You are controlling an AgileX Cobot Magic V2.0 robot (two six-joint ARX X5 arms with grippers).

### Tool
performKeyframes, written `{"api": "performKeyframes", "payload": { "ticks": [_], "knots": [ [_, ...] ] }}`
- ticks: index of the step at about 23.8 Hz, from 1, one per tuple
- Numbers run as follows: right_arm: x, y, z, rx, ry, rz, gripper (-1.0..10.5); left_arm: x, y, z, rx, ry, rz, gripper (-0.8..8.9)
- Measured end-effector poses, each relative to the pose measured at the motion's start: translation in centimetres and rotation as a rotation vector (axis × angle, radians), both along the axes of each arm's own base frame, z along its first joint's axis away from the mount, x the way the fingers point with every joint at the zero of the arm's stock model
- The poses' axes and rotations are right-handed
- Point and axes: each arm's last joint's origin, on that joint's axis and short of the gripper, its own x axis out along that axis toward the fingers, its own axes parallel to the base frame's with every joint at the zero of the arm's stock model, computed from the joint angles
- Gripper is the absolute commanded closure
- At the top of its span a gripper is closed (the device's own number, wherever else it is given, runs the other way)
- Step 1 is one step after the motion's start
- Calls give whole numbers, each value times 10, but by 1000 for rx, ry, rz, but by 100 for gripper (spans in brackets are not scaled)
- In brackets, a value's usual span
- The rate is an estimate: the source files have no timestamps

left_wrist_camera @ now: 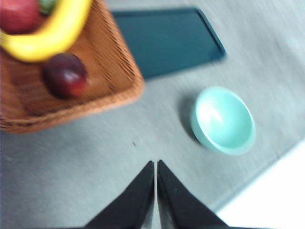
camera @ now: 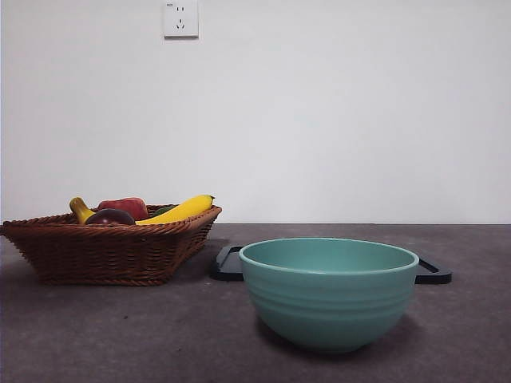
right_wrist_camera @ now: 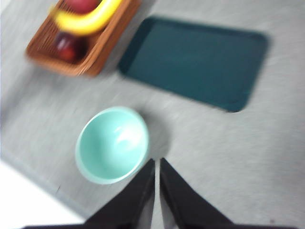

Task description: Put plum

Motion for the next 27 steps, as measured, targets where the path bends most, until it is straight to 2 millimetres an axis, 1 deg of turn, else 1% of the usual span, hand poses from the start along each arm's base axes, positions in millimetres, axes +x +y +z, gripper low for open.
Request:
{"api": "performKeyframes", "payload": {
  "ticks": [2, 5, 10, 11, 12, 13, 14, 16, 17, 18, 19, 27],
  "knots": [
    [4, 8, 0, -17, 30, 73, 940, 0, -4, 4, 19, 17, -53, 805],
    [5, 18, -5, -38, 70, 157, 940, -2, -8, 4, 29, 26, -95, 805],
    [4, 23, -5, -43, 71, 195, 935, -2, -9, 4, 29, 25, -103, 801],
    [4, 23, -5, -43, 71, 195, 917, -2, -9, 4, 29, 26, -103, 763],
    [4, 23, -5, -44, 70, 195, 839, -2, -9, 4, 30, 27, -103, 690],
    [4, 23, -5, -44, 70, 195, 745, -2, -9, 4, 30, 28, -103, 604],
    [4, 23, -5, -44, 71, 195, 620, -2, -9, 4, 30, 30, -103, 487],
    [4, 23, -5, -43, 71, 195, 529, -2, -9, 4, 30, 31, -103, 380],
    [4, 23, -5, -43, 71, 194, 512, -3, -9, 4, 30, 32, -103, 334],
    [4, 23, -5, -43, 71, 194, 511, -3, -9, 4, 30, 32, -103, 306],
    [4, 23, -5, -43, 71, 194, 511, -3, -9, 4, 30, 32, -103, 298],
    [4, 23, -5, -43, 71, 194, 511, -3, -9, 4, 29, 34, -101, 315]
  ]
}}
